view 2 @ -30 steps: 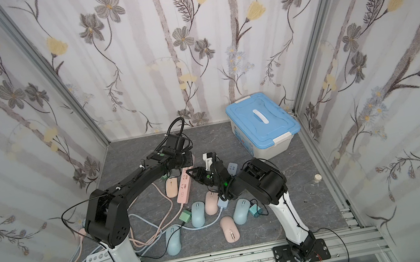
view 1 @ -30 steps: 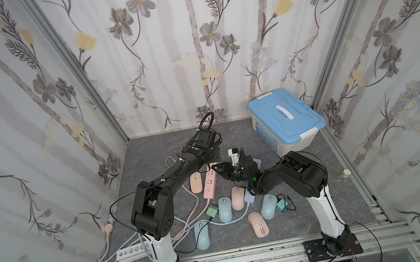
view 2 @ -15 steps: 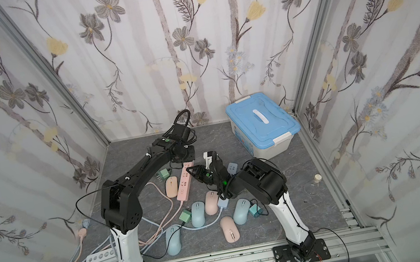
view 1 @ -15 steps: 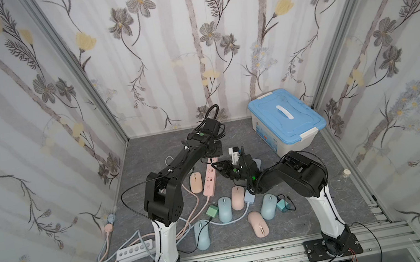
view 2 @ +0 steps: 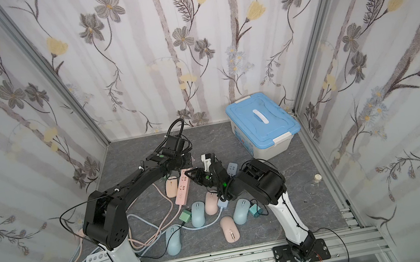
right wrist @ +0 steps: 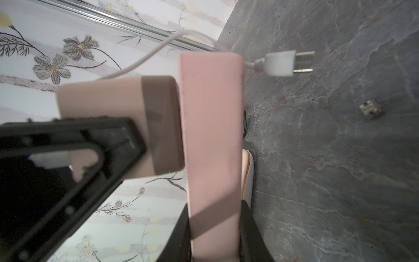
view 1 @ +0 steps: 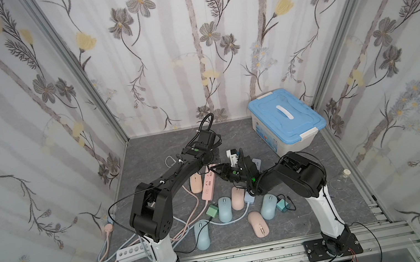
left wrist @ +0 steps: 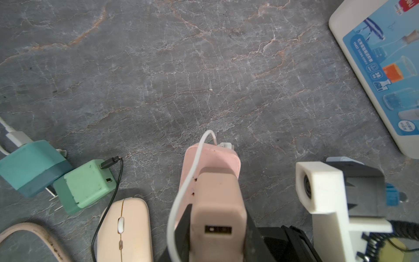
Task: Unplug the wireless mouse
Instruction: Remove the plug from the socket.
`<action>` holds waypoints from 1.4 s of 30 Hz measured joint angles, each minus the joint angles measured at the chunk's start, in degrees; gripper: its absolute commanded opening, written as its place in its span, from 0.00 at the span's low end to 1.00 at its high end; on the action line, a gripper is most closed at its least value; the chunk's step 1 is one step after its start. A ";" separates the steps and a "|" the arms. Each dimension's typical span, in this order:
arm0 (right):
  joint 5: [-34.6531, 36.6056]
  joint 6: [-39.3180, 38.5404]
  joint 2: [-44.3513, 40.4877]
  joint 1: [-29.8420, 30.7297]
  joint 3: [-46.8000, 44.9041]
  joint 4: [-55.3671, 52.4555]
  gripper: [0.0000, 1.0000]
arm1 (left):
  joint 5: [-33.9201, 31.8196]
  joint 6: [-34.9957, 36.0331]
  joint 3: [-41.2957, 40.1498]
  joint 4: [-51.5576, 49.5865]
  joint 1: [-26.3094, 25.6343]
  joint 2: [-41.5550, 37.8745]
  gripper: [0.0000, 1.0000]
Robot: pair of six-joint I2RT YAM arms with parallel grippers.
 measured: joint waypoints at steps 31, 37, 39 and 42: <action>1.51 3.02 0.63 0.07 1.49 1.51 0.00 | 1.86 0.68 18.97 -18.82 0.98 8.72 0.00; 1.09 2.99 0.63 0.20 1.36 -0.46 0.00 | 1.84 1.64 8.92 -10.38 0.83 4.42 0.00; 0.22 2.78 0.70 0.44 1.27 -0.92 0.00 | 1.79 1.11 1.57 -3.48 0.79 0.74 0.00; -0.68 2.40 0.98 0.37 1.25 -0.87 0.00 | 1.66 -0.81 -2.43 1.29 0.79 -1.18 0.00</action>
